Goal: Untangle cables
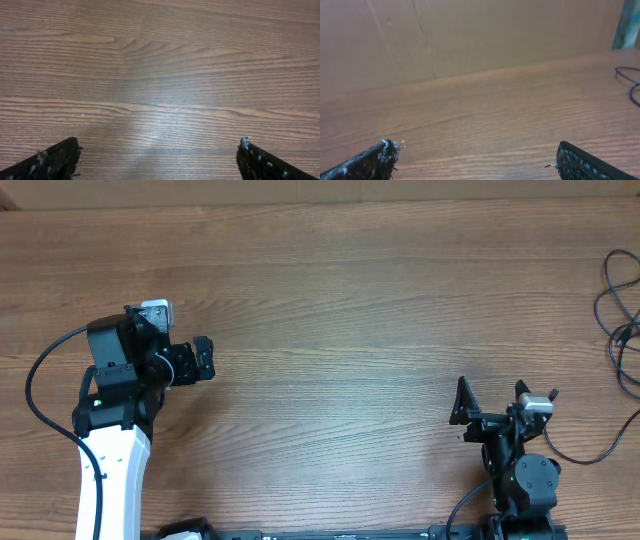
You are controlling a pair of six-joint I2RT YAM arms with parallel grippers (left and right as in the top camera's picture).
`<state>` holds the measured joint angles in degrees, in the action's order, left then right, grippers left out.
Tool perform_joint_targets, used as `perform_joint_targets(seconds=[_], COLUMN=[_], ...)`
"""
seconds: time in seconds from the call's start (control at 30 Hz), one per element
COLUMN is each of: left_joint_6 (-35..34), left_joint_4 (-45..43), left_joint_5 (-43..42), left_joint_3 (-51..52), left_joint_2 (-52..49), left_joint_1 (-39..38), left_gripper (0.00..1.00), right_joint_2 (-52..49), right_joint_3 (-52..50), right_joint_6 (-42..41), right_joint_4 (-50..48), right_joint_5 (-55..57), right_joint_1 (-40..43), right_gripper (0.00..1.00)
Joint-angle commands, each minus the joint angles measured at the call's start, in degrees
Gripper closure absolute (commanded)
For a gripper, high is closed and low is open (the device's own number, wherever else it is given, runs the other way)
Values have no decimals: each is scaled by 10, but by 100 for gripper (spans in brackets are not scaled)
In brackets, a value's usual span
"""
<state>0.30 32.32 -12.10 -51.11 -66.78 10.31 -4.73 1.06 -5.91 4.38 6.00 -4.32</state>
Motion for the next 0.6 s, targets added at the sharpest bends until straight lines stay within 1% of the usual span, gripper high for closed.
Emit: perform_joint_targets(seconds=[0.0, 0.07, 0.57], left_joint_6=[-5, -5, -5], left_joint_4=[1, 1, 1], left_joint_5=[2, 2, 2], left_joint_3=[2, 2, 2], left_joint_2=[-3, -3, -3], left_joint_1=[-2, -2, -2], left_gripper=[0, 1, 1], right_joint_2=[33, 45, 46], right_joint_3=[-6, -6, -6], right_joint_6=[4, 4, 4], right_joint_4=[-4, -13, -4], right_joint_5=[4, 4, 4], right_joint_1=[-2, -2, -1], right_gripper=[0, 0, 0])
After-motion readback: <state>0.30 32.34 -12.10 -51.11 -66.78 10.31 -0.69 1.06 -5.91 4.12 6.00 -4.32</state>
